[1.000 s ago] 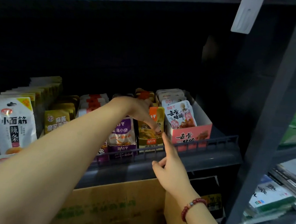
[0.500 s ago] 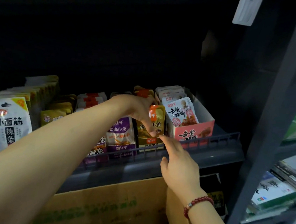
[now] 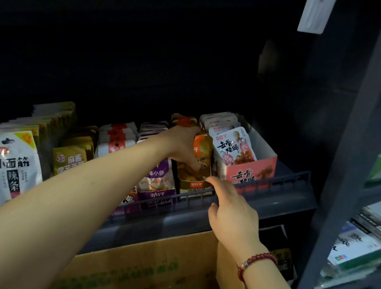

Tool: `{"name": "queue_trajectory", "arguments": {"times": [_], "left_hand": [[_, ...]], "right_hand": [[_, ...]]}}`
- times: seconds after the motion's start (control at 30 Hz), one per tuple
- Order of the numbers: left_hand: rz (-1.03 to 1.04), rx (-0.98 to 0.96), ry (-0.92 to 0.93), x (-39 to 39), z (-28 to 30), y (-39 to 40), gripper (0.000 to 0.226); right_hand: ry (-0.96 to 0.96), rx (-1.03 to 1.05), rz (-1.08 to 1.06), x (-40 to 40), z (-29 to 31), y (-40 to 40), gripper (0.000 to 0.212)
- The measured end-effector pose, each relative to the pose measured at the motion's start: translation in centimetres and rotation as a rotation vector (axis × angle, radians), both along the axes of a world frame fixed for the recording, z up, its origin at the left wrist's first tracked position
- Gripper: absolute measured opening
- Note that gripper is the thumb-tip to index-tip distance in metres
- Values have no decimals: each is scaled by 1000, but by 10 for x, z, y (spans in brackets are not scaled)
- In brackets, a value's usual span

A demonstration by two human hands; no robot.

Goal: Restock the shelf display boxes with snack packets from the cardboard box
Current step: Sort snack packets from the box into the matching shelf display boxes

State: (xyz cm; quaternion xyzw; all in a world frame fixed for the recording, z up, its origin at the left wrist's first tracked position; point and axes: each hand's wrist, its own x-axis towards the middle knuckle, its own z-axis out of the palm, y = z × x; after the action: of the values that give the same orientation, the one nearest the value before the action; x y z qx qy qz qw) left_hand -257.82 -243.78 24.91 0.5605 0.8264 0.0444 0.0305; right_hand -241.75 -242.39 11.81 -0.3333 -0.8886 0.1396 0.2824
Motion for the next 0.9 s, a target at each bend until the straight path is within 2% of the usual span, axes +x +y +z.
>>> {"name": "queue_trajectory", "arguments": {"times": [0.17, 0.27, 0.53, 0.73, 0.9], "left_hand": [[110, -135, 91, -6, 6, 3, 120], [106, -208, -12, -10, 8, 6, 124], [-30, -109, -57, -13, 7, 3, 111], [-146, -120, 42, -8, 10, -1, 89], [-185, -91, 138, -7, 9, -6, 88]], "right_hand": [[8, -3, 12, -1, -1, 0, 55], [4, -8, 14, -1, -2, -1, 57], [23, -36, 75, -3, -4, -4, 69], [73, -54, 122, -3, -7, -2, 71], [76, -53, 118, -3, -8, -2, 68]]}}
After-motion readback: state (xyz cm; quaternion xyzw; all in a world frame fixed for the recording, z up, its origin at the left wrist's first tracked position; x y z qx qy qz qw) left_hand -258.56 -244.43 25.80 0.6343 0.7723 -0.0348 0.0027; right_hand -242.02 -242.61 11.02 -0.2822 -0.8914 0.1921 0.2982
